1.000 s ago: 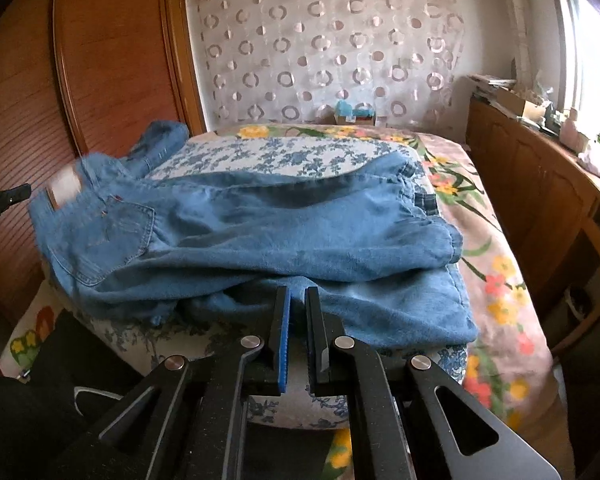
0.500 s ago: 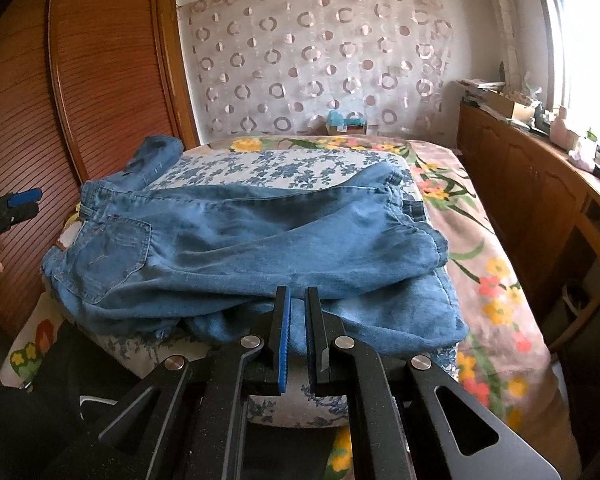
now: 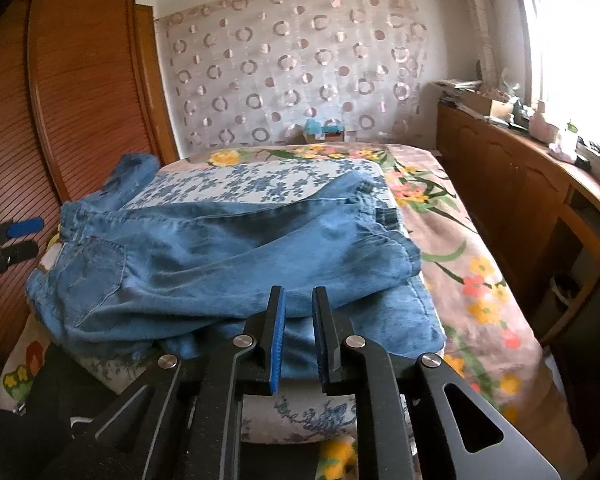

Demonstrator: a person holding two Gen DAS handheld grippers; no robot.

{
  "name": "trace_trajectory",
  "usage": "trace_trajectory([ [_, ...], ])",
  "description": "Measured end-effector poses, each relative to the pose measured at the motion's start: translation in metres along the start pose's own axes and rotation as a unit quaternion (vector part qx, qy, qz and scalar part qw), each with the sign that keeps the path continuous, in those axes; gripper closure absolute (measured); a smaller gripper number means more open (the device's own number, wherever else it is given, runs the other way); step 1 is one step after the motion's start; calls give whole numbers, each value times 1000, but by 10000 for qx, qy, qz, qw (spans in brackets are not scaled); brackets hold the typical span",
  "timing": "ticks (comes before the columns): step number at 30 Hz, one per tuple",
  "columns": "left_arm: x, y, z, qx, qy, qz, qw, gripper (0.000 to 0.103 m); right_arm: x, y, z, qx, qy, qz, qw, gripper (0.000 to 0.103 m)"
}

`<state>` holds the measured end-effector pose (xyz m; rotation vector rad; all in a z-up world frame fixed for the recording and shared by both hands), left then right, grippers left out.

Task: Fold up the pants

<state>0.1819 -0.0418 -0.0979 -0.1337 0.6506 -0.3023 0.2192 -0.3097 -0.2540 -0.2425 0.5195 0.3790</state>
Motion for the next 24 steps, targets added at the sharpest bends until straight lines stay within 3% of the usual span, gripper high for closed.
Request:
trace_trajectory([
  [6, 14, -6, -10, -101, 100, -93, 9999, 23, 19, -19, -5, 246, 85, -207, 9994, 68],
  [17, 19, 3, -21, -284, 183, -16, 9994, 23, 65, -54, -7, 1170, 441, -54, 9921, 66],
  [24, 17, 9, -24, -333, 180, 8, 9993, 23, 86, -67, -6, 1527, 758, -179, 9852, 66],
])
Point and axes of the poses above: each gripper's, at about its wrist camera, not at the fingertips, and x roughly the way its jaws point, y to its left, z to its top, the point moved 10 cm from there along x, roughly the way its jaws point, and after that the axes turned 14 degrees about -x, right-handed, at the moved point
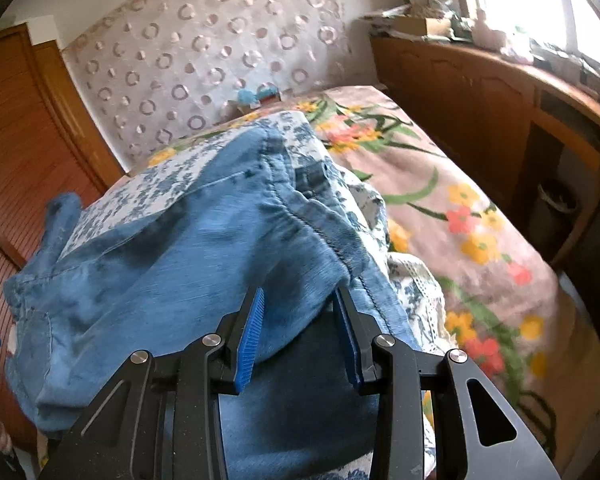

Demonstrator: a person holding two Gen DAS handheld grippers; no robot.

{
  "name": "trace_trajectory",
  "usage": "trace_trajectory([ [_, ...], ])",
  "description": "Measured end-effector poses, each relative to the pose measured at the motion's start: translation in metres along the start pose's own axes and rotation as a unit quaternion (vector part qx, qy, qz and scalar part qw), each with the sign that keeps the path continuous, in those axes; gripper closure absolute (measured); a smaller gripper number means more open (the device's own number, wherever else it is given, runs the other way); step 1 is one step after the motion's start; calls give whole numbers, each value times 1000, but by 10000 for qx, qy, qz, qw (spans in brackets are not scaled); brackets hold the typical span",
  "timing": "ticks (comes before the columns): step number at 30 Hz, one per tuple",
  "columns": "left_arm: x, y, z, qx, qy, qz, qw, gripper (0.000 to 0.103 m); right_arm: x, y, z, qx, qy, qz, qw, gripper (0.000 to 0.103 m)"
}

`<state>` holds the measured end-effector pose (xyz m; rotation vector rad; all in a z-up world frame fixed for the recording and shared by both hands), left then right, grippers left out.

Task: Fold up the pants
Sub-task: 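Grasp the jeans leg hem with the right tool and lift it up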

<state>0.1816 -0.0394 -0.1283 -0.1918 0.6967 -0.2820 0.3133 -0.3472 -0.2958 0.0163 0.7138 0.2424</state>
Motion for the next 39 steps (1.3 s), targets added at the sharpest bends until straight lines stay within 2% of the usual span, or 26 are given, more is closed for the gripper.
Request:
trace_trajectory([
  [2, 0, 1, 1, 0, 2, 12, 10000, 23, 1, 0, 0, 58, 10, 155, 9999, 66],
  [4, 0, 1, 1, -3, 6, 23, 10000, 23, 0, 0, 3, 131, -47, 310, 9994, 78],
  [6, 0, 3, 0, -19, 2, 26, 10000, 23, -5, -1, 6, 115, -127, 384, 9991, 96],
  [11, -1, 8, 0, -91, 35, 12, 10000, 23, -43, 3, 10, 85, -580, 847, 9947, 101],
  [16, -4, 12, 1, -135, -35, 48, 9999, 23, -99, -6, 18, -161, -1063, 613, 9923, 103],
  [20, -5, 13, 1, -151, -35, 17, 9999, 23, -100, -10, 10, -310, -890, 381, 9948, 103],
  [22, -5, 12, -1, -150, -18, 4, 9999, 23, -90, -8, 6, -291, -731, 331, 9963, 101],
  [23, -5, 12, -2, -134, 1, 9, 9999, 23, -85, -8, 4, -298, -651, 233, 9972, 94],
  [27, -3, 11, -6, -94, 51, 37, 9999, 23, -65, 3, -2, -133, -374, 341, 9986, 56],
  [33, -1, 12, -7, -143, 65, 62, 9999, 23, -36, -3, 13, 73, -62, 499, 9987, 56],
  [34, -2, 12, -7, -148, 61, 62, 9999, 23, -35, -7, 15, 101, -21, 475, 9988, 60],
  [35, -2, 13, -7, -151, 53, 64, 9999, 23, -33, -9, 17, 129, -9, 482, 9988, 82],
  [36, -3, 14, -7, -154, 44, 69, 9998, 23, -32, -10, 19, 143, 23, 536, 9985, 97],
  [39, -7, 18, -7, -195, 10, 91, 9998, 23, -36, -9, 32, 197, -80, 644, 9977, 102],
])
Point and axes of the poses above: each gripper's, at about its wrist camera, not at the fingertips, and x roughly the way its jaws point, y to its left, z to its top, the point moved 10 cm from there along x, roughly the way its jaws point, and after that the axes turned 14 degrees about -x, right-handed, at the moved point
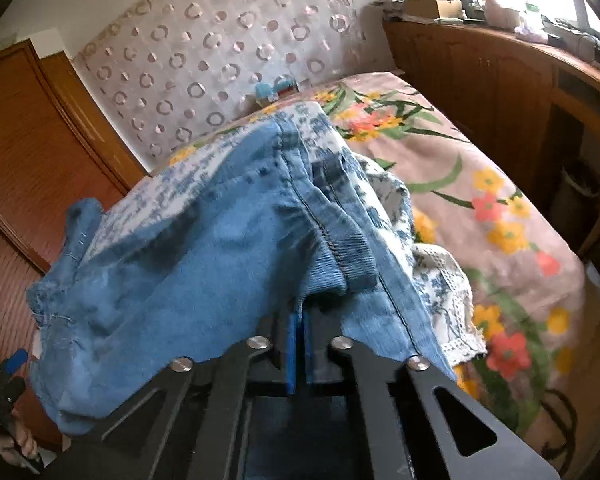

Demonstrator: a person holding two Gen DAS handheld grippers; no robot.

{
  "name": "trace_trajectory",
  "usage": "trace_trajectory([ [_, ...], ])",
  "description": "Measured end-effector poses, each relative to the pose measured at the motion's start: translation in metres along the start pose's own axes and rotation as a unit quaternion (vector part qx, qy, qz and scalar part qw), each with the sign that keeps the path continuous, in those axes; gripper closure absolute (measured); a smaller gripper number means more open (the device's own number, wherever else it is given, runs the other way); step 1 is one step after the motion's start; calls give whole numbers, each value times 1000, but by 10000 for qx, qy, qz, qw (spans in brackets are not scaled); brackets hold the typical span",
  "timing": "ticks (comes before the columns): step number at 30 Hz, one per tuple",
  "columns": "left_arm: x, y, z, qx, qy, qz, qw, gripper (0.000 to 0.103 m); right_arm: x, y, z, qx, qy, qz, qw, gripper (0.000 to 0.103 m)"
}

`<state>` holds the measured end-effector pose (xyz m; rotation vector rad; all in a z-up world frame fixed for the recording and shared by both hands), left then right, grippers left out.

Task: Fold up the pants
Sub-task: 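Grasp the jeans leg hem with the right tool and lift it up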

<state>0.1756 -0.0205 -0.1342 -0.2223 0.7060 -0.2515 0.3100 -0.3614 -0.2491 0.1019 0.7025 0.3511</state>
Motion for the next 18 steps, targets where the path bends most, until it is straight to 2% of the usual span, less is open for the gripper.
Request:
trace_trajectory([
  [4, -9, 9, 7, -94, -109, 34, 9999, 23, -35, 13, 31, -100, -493, 151, 9986, 102],
  [8, -23, 18, 15, -198, -287, 30, 9994, 23, -74, 53, 63, -574, -806, 319, 9946, 102],
  [13, -49, 37, 26, -320, -562, 119, 9978, 23, -110, 138, 101, -1321, -1136, 769, 9817, 102],
  [18, -78, 64, 31, -485, -840, 256, 9950, 23, -139, 243, 120, -2114, -1317, 1372, 9587, 102],
])
Point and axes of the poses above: each gripper's, at about its wrist camera, not at the fingertips, and x roughly the way its jaws point, y to its left, z to its top, the point moved 10 cm from there along x, roughly the way its jaws point, and after that the axes turned 14 degrees about -x, right-handed, at the moved point
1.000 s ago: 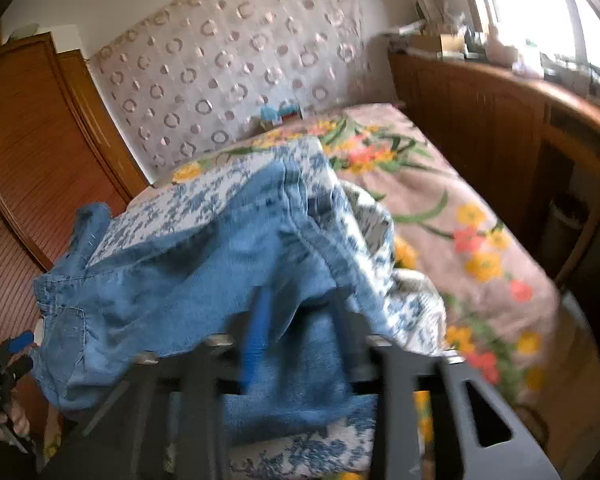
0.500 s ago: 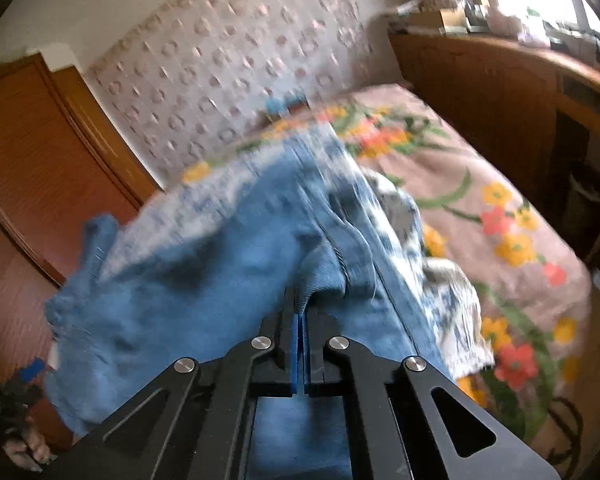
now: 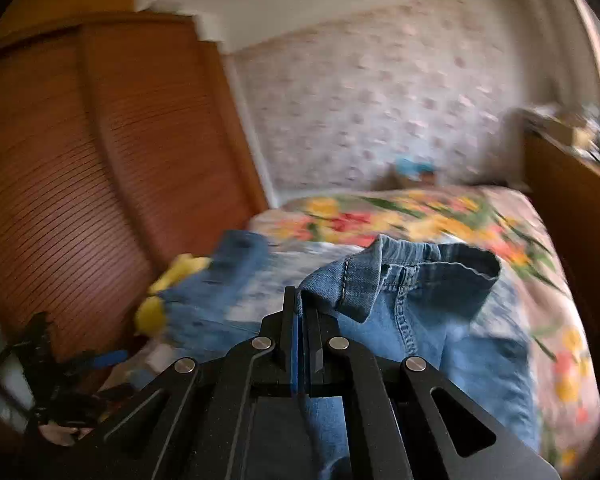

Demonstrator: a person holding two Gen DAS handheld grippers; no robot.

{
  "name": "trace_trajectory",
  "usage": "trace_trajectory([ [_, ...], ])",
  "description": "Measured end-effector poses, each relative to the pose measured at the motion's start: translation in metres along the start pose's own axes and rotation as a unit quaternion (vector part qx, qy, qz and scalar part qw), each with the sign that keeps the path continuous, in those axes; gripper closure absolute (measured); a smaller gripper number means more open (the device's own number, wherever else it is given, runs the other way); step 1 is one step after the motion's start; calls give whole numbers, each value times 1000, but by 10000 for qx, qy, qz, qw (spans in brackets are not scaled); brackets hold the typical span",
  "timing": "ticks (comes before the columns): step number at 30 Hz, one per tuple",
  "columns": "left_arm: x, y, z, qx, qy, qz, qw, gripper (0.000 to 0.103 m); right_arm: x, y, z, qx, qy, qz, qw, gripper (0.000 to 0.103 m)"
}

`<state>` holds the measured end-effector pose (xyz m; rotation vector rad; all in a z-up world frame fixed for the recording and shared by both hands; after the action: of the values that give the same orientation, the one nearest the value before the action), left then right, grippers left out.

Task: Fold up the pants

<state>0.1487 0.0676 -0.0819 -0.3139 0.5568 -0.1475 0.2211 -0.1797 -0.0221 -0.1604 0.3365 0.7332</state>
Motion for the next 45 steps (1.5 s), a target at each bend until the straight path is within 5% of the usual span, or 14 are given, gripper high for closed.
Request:
trace_trajectory([
  [7, -25, 37, 10, -188, -222, 237, 9993, 23, 26, 117, 36, -804, 137, 853, 9930, 101],
  [9, -26, 44, 9, -241, -229, 289, 9990, 23, 38, 133, 27, -944, 424, 903, 9905, 87],
  [12, -27, 52, 5, -287, -207, 313, 9989, 23, 46, 139, 14, -1135, 668, 845, 9877, 68],
  [18, -11, 54, -4, -384, -38, 280, 9989, 23, 38, 132, 21, -1088, 838, 729, 9878, 63],
  [29, 2, 37, -11, -287, 81, 230, 9993, 23, -13, 150, 28, -971, 696, 1246, 9850, 48],
  [35, 0, 34, -9, -386, 89, 129, 9991, 23, -10, 131, 21, -1057, 644, 783, 9892, 48],
  [45, 44, 18, -13, -207, 444, -58, 9988, 29, 2, 93, -42, -1007, 1269, -246, 9865, 48],
])
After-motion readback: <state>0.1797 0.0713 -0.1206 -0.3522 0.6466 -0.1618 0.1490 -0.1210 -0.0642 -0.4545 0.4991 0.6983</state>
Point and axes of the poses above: each gripper's, at about its wrist camera, not at the fingertips, and x roughly the way its jaws point, y to its left, z to its top, the point moved 10 cm from there along x, roughly the way its jaws point, and after that the axes turned 14 degrees about -x, right-handed, at the moved point
